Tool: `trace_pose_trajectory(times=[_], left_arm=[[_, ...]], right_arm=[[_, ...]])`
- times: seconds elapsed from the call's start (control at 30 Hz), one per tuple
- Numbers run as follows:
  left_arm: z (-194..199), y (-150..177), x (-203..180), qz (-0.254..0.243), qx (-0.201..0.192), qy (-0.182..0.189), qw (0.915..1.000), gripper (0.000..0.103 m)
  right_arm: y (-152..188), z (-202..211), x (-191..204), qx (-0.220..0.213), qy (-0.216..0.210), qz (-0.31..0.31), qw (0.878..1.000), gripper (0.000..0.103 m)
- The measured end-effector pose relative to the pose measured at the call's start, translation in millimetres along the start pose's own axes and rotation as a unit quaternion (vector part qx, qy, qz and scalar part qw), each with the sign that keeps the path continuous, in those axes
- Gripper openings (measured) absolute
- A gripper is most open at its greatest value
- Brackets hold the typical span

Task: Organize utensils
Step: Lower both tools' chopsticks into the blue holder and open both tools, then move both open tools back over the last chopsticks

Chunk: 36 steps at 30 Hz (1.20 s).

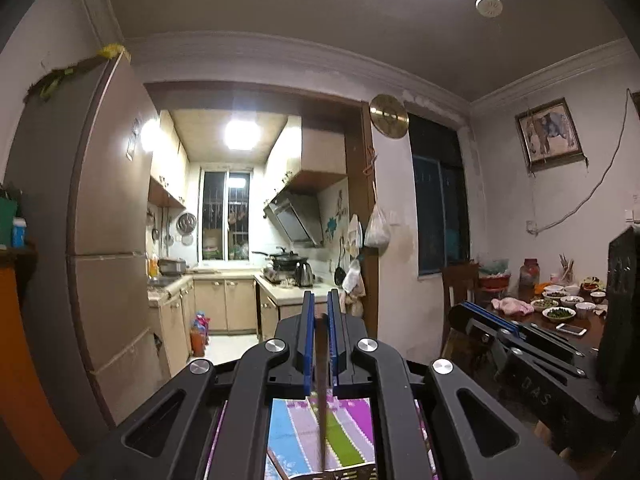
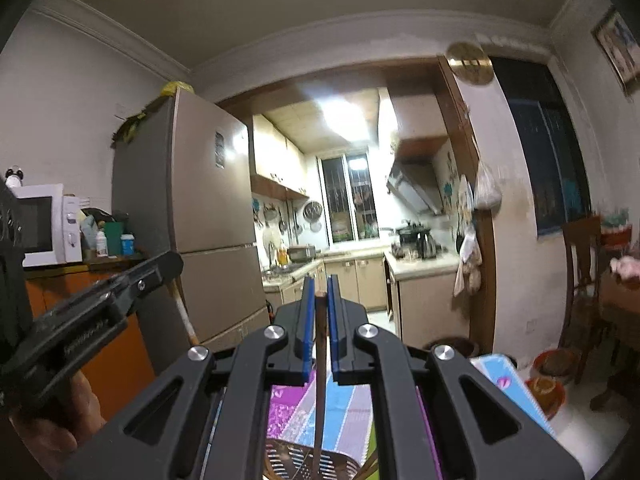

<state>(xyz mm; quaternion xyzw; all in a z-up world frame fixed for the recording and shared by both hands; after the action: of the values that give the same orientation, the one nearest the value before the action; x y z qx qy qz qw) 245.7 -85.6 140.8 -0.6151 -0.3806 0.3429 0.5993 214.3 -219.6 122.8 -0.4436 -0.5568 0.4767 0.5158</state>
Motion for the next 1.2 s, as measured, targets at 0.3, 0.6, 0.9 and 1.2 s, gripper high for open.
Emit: trace_pose_trajectory(times=[0.3, 0.6, 0.9, 1.2], left_arm=[[-34.6, 90.9, 17.5, 0.004, 0.064, -0.002, 0.9980, 0.008], [-31.5, 98.9, 38.5, 0.021, 0.079, -0.019, 0.9965, 0.015], [67.2, 13.1, 54.2, 0.021, -0.019, -0.069, 0.9972, 0.036], [183.8, 41.1, -1.6, -0.105, 0.035, -0.068, 0.9915, 0.043]], right_arm=[[67.3, -36.3, 2.9, 0.061, 0.016, -0.001, 0.998, 0.005], [64.6, -34.3, 9.7, 0.069, 0.014, 0.004, 0.998, 0.018], [-7.0, 58.4, -21.4, -0.001, 0.030, 0.022, 0.999, 0.018], [-9.2, 208.3, -83.2, 0.005, 0.100, 0.070, 0.993, 0.052]])
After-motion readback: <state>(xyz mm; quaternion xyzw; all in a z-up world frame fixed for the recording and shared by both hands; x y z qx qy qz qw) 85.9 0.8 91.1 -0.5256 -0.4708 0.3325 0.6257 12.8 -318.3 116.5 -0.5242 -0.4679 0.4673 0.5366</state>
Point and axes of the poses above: each gripper's, at about its wrist camera, not at the fingertips, and z roughly against the way its jaws point, x to its left, y to its underside, the point moved 5 cm from there along -z, roughly the way its jaws point, and after that the axes turned 1 degree about -z, right-handed, at the moved point
